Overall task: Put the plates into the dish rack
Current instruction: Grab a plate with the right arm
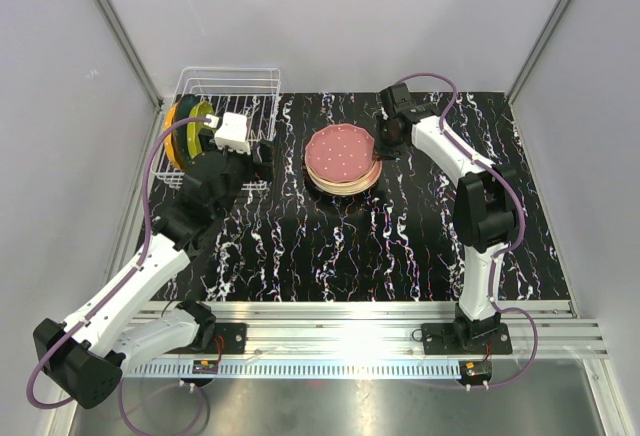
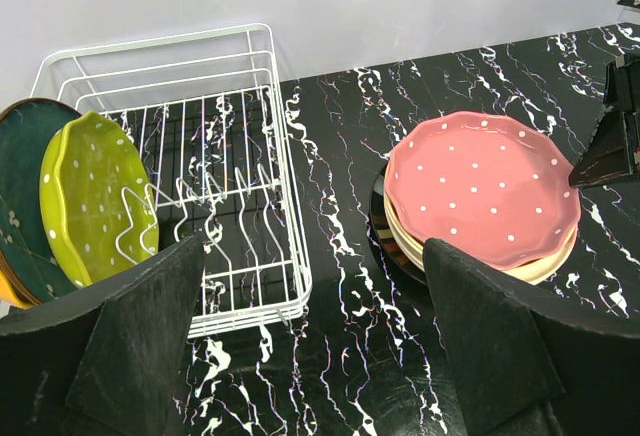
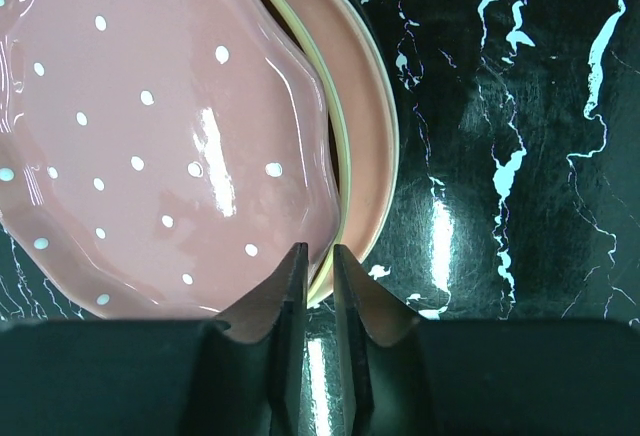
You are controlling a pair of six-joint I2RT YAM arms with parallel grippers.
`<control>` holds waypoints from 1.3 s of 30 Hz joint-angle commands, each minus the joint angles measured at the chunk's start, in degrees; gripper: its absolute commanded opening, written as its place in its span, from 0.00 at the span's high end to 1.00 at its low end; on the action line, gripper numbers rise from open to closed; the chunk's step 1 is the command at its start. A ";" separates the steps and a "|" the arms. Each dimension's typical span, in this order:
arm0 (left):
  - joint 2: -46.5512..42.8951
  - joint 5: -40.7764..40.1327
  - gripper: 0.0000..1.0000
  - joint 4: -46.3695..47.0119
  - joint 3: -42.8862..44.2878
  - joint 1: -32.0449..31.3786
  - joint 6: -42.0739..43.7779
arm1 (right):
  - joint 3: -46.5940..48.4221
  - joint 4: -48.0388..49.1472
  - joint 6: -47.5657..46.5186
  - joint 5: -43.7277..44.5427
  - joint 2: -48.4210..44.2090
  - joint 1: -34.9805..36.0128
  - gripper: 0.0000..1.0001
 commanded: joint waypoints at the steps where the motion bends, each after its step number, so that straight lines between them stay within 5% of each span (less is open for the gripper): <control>1: 0.28 0.74 0.06 2.21 1.74 -0.27 0.29 | 2.56 0.47 -0.59 -0.15 -0.19 -0.26 0.78; 20: 0.20 1.00 0.06 2.39 1.47 -0.36 0.38 | 1.86 1.88 0.03 -1.46 1.57 -0.26 0.78; 27: 0.20 0.92 0.06 2.65 1.30 -0.45 0.47 | 1.86 1.88 0.38 -1.82 1.92 -0.26 0.99; 39: 0.90 1.01 0.06 2.74 1.12 -0.45 0.29 | 5.11 -0.49 0.64 -0.76 -0.98 -0.17 1.00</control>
